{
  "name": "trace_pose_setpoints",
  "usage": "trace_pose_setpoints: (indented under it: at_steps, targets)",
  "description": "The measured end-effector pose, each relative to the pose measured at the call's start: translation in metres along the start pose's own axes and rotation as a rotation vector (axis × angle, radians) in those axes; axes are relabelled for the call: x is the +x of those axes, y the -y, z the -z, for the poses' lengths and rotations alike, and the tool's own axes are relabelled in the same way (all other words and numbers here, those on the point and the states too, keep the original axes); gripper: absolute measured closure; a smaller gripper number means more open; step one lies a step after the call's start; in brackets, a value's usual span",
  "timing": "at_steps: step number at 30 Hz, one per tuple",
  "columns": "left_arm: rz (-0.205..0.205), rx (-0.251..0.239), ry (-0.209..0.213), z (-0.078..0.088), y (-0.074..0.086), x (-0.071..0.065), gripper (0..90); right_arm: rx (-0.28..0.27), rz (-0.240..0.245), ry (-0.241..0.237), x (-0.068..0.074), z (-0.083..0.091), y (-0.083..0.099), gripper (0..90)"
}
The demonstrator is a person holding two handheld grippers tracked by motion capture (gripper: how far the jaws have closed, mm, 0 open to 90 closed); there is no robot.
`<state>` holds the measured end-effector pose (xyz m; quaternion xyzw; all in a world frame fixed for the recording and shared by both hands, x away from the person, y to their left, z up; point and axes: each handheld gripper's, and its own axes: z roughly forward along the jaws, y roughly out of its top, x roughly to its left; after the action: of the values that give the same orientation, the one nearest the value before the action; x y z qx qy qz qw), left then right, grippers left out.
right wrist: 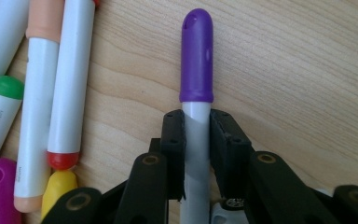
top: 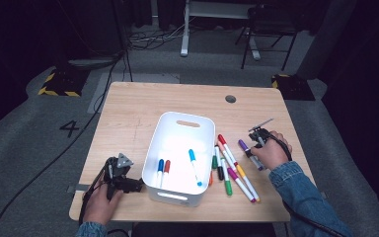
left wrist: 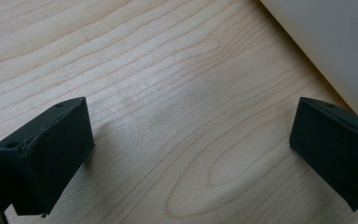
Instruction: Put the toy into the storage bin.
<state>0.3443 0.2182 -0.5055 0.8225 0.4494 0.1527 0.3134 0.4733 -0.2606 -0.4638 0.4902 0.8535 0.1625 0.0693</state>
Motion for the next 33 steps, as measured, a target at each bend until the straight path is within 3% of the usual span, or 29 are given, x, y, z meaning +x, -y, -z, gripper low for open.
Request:
trace_pose_setpoints:
  at_steps: [5, 8, 15, 21, 33]
  targets:
    - [0.002, 0.000, 0.000, 0.000, 0.000, 0.000, 0.0, 0.005, 0.003, 0.001, 0.000, 0.000, -0.001, 77.0]
    - [0.000, 0.000, 0.000, 0.000, 0.000, 0.000, 0.0, -0.022, -0.009, -0.018, -0.004, 0.002, 0.001, 77.1]
    - [0.002, 0.000, 0.001, 0.000, 0.000, 0.000, 0.0, -0.071, -0.031, -0.047, -0.005, 0.021, 0.000, 77.1]
    - [0.001, -0.001, 0.001, 0.000, 0.000, 0.000, 0.0, -0.112, 0.006, -0.062, 0.001, 0.041, -0.003, 77.1]
    - [0.002, 0.000, 0.001, 0.000, 0.000, 0.000, 0.0, -0.201, 0.095, -0.092, 0.030, 0.080, -0.013, 77.1]
